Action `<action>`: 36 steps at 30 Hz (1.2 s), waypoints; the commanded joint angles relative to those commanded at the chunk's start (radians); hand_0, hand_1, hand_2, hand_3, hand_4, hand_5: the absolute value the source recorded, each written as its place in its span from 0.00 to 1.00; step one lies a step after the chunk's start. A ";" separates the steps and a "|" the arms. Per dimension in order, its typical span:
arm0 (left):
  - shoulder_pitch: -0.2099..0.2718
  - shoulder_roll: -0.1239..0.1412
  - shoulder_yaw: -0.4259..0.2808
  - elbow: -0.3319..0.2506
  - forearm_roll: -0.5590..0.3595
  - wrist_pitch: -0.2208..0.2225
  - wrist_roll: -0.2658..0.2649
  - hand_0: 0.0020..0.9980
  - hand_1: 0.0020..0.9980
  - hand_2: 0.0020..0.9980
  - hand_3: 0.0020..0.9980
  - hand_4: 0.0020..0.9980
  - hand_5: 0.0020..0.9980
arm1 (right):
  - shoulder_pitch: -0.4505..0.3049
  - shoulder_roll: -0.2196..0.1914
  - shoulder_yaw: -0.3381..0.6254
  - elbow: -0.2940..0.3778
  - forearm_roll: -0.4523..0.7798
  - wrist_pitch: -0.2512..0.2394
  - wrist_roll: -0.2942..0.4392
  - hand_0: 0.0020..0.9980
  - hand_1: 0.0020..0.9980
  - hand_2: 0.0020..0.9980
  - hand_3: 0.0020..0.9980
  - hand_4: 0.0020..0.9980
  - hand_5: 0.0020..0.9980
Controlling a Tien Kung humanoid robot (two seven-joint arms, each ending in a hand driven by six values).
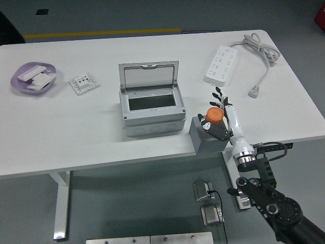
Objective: Pick up the cylinder from the cube,place it in the box,flap close box
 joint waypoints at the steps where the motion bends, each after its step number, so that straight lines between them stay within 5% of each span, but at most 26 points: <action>1: 0.000 0.000 0.000 0.000 0.000 0.000 0.000 0.63 0.58 0.53 0.61 0.59 0.17 | 0.000 0.000 0.000 0.000 0.000 0.000 -0.001 0.54 0.69 0.86 0.93 0.23 0.00; 2: 0.000 0.000 0.000 0.000 0.000 -0.001 -0.001 0.63 0.58 0.53 0.61 0.59 0.17 | 0.001 0.001 0.000 -0.001 -0.001 -0.001 -0.002 0.54 0.69 0.86 0.93 0.23 0.00; 3: -0.001 0.000 0.001 0.000 -0.001 -0.001 -0.001 0.63 0.58 0.53 0.61 0.59 0.17 | 0.001 0.001 0.000 -0.003 -0.002 -0.002 -0.004 0.49 0.61 0.82 0.91 0.00 0.00; 20: -0.002 0.000 0.008 0.000 -0.018 -0.014 -0.013 0.63 0.58 0.53 0.62 0.59 0.17 | 0.014 0.007 0.001 -0.012 -0.028 -0.030 -0.029 0.45 0.55 0.80 0.85 0.00 0.00; 21: -0.002 0.000 0.009 0.000 -0.019 -0.015 -0.013 0.63 0.58 0.53 0.62 0.59 0.17 | 0.015 0.007 0.002 -0.011 -0.030 -0.031 -0.029 0.39 0.49 0.70 0.74 0.00 0.00; 36: 0.000 -0.001 0.023 0.000 -0.028 -0.021 -0.019 0.63 0.58 0.53 0.62 0.60 0.19 | 0.041 0.013 0.000 -0.013 -0.053 -0.039 -0.014 0.30 0.39 0.64 0.63 0.00 0.00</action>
